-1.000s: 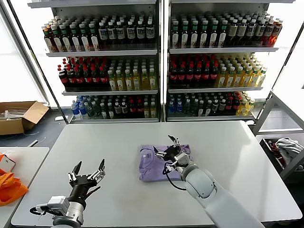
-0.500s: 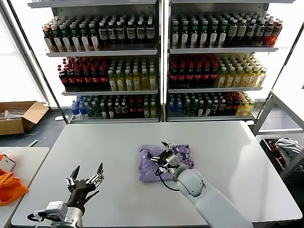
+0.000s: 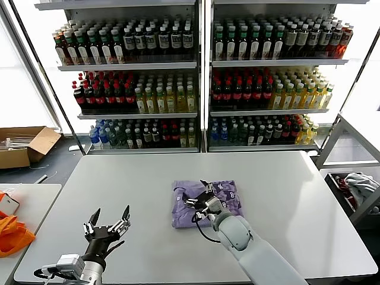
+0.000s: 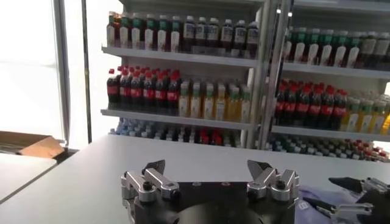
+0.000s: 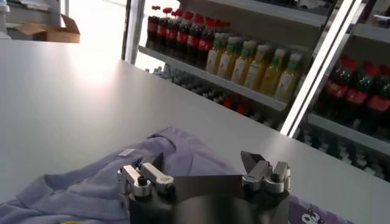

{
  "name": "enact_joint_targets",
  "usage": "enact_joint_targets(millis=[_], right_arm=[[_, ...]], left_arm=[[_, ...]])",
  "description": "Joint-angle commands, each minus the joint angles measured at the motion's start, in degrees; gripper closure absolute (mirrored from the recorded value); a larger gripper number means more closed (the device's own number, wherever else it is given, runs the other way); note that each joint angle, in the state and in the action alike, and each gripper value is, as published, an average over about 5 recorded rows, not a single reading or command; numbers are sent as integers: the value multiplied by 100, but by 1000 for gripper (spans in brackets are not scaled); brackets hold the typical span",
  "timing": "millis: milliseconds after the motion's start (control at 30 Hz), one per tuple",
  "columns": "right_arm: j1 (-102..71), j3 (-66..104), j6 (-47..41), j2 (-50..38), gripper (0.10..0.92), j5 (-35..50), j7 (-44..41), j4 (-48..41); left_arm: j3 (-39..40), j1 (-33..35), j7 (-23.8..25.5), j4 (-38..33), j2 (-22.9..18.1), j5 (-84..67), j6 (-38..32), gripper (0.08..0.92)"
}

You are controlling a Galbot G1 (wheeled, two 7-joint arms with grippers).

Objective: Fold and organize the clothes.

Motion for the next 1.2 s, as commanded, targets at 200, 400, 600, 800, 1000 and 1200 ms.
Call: enact_joint_targets(millis=[200, 400, 600, 800, 1000, 1200], right_arm=[[-1907, 2646, 105, -361, 203, -216, 704, 2504], [-3112, 3817, 223, -520, 203, -202, 973, 2728], [-3542, 4122, 264, -463, 203, -142, 1083, 2733], [-3505, 4082, 83, -308, 203, -185, 1062, 2982], [-3523, 3996, 48, -210, 203, -281, 1073, 3011], [-3581, 3978, 76, -123, 203, -299, 1085, 3008]], left_arm=[[-1, -128, 156, -11, -49, 422, -867, 177], [107, -346, 161, 171, -31, 458, -944, 177], [211, -522, 229, 429, -19, 751, -863, 177], [298, -599, 356, 651, 50, 844, -1027, 177], [274, -594, 312, 723, 112, 843, -1021, 177], [305, -594, 302, 670, 123, 851, -991, 177]])
